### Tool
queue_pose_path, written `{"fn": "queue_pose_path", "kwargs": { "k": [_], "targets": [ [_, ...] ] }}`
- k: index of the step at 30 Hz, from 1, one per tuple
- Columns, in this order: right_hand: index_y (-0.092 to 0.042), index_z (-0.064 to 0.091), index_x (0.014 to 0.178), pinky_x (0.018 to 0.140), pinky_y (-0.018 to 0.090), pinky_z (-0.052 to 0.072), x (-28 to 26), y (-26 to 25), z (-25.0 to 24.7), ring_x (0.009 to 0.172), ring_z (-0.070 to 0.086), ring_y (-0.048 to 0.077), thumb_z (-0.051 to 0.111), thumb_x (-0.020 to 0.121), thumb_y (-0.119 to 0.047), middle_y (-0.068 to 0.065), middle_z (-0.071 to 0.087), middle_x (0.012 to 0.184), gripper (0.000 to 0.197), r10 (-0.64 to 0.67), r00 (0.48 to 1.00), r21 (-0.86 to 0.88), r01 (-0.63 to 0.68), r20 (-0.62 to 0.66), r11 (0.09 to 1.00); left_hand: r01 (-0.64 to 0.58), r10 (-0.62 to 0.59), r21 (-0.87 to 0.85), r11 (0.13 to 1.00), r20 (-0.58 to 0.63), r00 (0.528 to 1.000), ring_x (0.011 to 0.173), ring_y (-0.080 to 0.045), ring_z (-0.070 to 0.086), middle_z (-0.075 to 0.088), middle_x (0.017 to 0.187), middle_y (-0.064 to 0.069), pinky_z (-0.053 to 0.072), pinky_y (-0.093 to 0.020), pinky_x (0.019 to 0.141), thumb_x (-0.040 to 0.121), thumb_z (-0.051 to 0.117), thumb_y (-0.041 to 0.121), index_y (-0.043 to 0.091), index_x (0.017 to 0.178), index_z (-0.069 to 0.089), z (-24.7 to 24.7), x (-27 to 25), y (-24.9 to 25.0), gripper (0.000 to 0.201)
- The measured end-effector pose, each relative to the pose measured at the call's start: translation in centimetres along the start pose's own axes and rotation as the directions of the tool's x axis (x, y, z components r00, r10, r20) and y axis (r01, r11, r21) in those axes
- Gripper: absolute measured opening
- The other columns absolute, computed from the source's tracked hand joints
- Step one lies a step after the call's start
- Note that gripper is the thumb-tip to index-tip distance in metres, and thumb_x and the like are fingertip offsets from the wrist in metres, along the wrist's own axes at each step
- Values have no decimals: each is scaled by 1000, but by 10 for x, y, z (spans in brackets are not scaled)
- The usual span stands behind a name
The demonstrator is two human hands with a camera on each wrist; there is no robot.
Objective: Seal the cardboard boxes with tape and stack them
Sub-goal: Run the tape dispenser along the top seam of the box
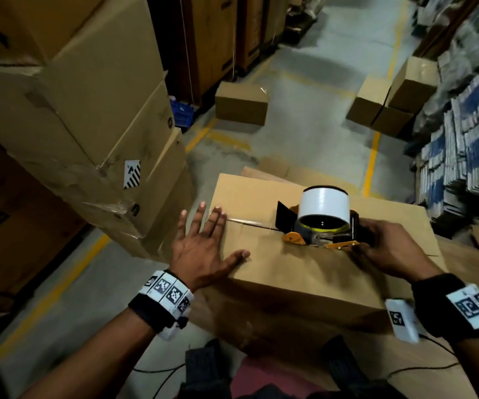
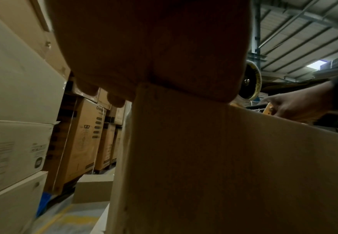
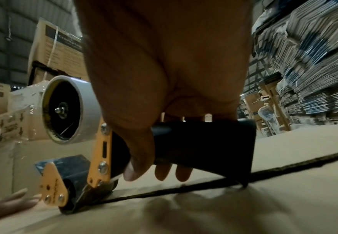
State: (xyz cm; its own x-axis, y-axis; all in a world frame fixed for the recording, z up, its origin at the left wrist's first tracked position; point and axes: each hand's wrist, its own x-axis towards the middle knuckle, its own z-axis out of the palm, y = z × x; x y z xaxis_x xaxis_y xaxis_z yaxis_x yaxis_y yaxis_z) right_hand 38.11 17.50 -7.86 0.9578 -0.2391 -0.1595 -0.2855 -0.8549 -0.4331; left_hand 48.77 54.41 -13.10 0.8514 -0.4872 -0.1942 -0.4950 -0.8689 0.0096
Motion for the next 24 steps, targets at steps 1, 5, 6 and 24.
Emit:
{"fn": "queue_pose_path", "kwargs": {
  "k": [1, 5, 6, 24],
  "targets": [
    [-30, 73, 115, 84, 46, 58, 0, -1, -2, 99, 72, 21, 75, 78, -8, -3, 78, 104, 43, 8, 1000, -7, -8, 6, 1000, 3, -3, 0, 1000, 6, 1000, 156, -23, -27, -9, 174, 5, -15, -59, 123, 79, -3, 98, 21, 168, 3, -3, 0, 3, 118],
    [-20, 72, 116, 86, 49, 57, -3, -7, -11, 102, 70, 32, 81, 76, -10, 8, 77, 108, 43, 5, 1000, -21, -5, -12, 1000, -59, 59, 14, 998, -4, 998, 155, -21, -30, -18, 173, -3, -17, -57, 124, 77, -4, 99, 15, 166, -5, -10, 3, 30, 122],
    [-18, 72, 119, 87, 47, 56, -5, -8, -13, 104, 70, 31, 84, 75, -12, 7, 77, 112, 46, 5, 1000, -30, -5, -19, 1000, -98, 98, 0, 995, 0, 995, 156, -20, -29, -19, 173, -3, -17, -54, 125, 78, -3, 99, 15, 166, -5, -8, 5, 39, 122],
    [-25, 64, 129, 85, 36, 54, 3, -56, -7, 106, 67, 22, 76, 89, -38, 0, 73, 119, 44, -139, 981, -127, 156, 136, 979, -268, 269, -19, 963, 83, 960, 158, -15, -20, -16, 172, 3, -8, -54, 127, 76, -5, 100, 22, 166, -10, -4, 23, 23, 120]
  ]
}}
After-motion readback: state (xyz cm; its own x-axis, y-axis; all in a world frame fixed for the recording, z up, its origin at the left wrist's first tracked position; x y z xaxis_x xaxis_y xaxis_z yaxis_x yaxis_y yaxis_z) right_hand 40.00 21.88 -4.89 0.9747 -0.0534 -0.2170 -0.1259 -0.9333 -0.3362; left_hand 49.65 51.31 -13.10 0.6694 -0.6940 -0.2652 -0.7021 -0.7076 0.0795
